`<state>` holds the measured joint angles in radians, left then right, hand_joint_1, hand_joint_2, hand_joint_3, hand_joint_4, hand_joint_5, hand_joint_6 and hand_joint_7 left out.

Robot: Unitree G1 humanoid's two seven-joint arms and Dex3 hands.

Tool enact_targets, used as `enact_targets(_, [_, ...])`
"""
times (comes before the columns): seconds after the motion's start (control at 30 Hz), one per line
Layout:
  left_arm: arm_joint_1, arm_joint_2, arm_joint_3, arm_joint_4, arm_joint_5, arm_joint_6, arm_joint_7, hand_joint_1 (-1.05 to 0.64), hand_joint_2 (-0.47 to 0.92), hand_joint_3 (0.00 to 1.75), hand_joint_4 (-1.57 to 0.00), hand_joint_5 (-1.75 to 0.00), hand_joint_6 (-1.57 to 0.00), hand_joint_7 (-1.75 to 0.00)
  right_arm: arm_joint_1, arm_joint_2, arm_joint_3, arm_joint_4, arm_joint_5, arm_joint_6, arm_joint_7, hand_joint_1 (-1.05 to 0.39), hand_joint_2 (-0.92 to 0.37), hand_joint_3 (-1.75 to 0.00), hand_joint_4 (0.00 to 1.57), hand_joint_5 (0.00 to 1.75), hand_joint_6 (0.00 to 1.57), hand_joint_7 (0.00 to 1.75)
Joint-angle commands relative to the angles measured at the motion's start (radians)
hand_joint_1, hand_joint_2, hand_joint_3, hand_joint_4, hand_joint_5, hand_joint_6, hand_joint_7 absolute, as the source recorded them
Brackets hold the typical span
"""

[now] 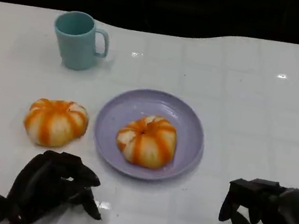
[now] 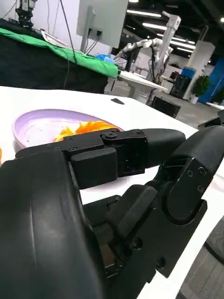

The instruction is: Grasp the bread from the table and place it into the plate.

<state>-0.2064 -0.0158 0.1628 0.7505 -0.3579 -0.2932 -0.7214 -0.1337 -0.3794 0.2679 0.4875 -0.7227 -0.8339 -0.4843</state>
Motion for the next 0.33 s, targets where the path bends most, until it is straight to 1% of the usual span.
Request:
enact_targets(0.03, [-0.007, 0.018, 0.01, 0.011, -0.005, 0.0, -0.015, -1.05, 0.72, 0.0, -1.57, -0.58, -1.57, -0.2, -0.011, -0.001, 0.002, 0.019, 0.013, -0.014, -0.008, -0.13, -0.27, -1.38, 0.93, 1.75, 0.82, 1.5])
enact_targets(0.33, [-0.015, 0.017, 0.01, 0.022, 0.002, -0.004, -0.003, -1.05, 0.72, 0.0, -1.57, -0.58, -1.57, -0.21, -0.022, -0.008, 0.005, 0.04, 0.019, -0.024, -0.004, -0.12, -0.26, -1.39, 0.93, 1.75, 0.83, 1.47])
